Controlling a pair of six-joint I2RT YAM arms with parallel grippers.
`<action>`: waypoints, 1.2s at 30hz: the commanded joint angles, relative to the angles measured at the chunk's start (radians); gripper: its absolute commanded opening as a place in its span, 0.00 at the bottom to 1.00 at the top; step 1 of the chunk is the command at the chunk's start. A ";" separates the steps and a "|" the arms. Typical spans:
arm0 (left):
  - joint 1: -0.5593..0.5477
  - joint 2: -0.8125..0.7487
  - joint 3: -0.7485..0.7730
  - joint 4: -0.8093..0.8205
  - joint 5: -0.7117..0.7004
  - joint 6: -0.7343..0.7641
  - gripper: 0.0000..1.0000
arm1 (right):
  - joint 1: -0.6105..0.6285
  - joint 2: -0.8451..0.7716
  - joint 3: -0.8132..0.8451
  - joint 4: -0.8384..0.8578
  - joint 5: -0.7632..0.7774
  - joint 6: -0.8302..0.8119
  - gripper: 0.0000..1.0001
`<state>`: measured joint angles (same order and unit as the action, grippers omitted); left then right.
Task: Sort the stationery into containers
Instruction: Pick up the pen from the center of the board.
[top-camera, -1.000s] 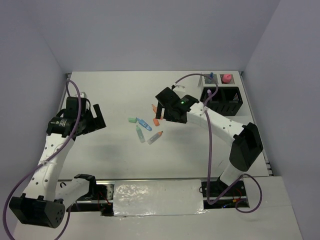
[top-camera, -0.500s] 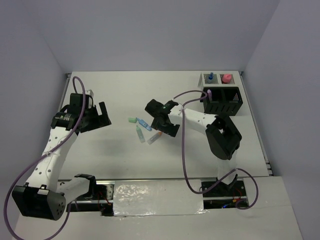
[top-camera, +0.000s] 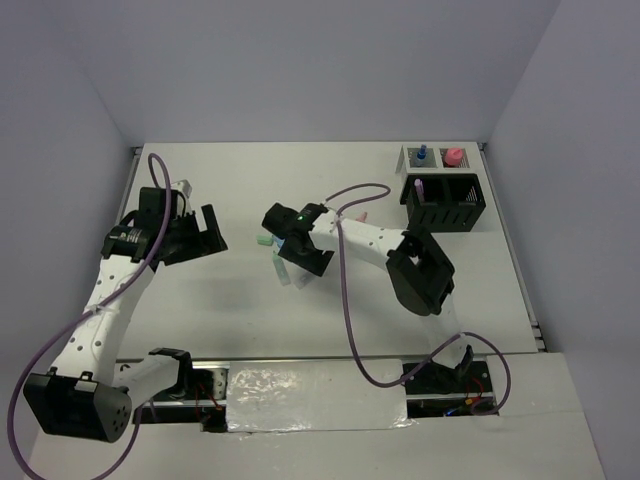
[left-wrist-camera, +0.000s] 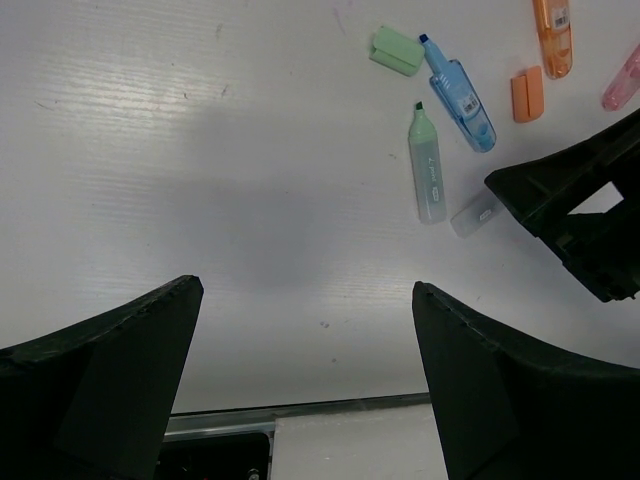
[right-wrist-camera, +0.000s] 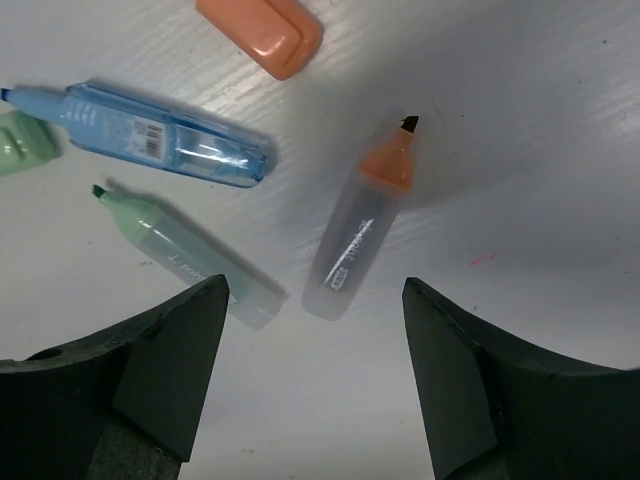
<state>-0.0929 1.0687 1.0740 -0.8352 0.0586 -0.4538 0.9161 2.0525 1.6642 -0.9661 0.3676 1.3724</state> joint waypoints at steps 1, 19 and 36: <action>0.002 -0.013 0.007 0.010 0.024 -0.014 0.99 | 0.017 0.032 0.049 -0.098 0.045 0.069 0.78; -0.039 -0.006 0.012 0.004 0.030 -0.013 0.99 | 0.024 0.077 -0.009 -0.043 0.050 0.126 0.71; -0.059 0.000 0.024 -0.004 -0.002 -0.006 0.99 | 0.012 -0.017 -0.257 0.082 0.013 0.067 0.44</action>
<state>-0.1474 1.0702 1.0740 -0.8398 0.0624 -0.4545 0.9333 2.0590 1.4910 -0.9024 0.3714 1.4380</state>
